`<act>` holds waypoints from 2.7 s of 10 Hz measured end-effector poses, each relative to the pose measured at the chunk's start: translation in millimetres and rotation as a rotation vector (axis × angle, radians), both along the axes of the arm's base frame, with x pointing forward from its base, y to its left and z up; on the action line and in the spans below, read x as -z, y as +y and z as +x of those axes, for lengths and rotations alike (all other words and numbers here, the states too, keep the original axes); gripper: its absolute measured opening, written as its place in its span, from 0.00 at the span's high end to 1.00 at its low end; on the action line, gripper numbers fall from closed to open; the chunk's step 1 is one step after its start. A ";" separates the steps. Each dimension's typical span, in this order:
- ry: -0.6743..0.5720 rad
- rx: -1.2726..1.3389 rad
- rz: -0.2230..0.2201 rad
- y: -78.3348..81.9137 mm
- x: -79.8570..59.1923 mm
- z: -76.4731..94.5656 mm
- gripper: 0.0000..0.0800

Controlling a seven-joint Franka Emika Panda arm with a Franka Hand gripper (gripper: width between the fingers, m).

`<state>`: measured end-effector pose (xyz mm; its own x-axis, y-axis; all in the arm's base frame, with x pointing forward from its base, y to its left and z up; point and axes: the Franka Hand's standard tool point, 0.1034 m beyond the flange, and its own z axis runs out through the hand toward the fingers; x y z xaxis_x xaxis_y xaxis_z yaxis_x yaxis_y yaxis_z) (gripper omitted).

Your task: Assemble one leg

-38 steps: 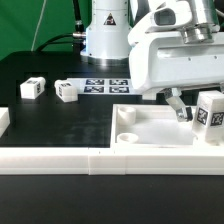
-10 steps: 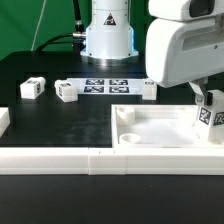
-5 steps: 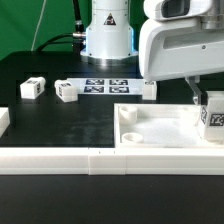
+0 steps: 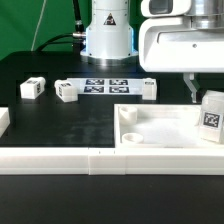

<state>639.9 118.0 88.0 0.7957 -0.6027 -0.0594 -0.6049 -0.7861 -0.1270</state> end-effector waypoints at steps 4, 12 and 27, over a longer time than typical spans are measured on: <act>0.062 0.283 0.019 3.1 0.4 -1.7 0.62; 0.003 -0.212 0.011 9.6 0.5 -4.2 0.19; -0.145 -1.129 -0.101 7.6 0.5 5.8 0.64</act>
Offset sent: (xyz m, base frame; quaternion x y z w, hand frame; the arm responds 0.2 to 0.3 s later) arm 0.0072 -0.0005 0.0003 -0.0290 -0.0221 0.1815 0.9827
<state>645.7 125.6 87.5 0.8817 0.4640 0.0856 0.4686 -0.8823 -0.0437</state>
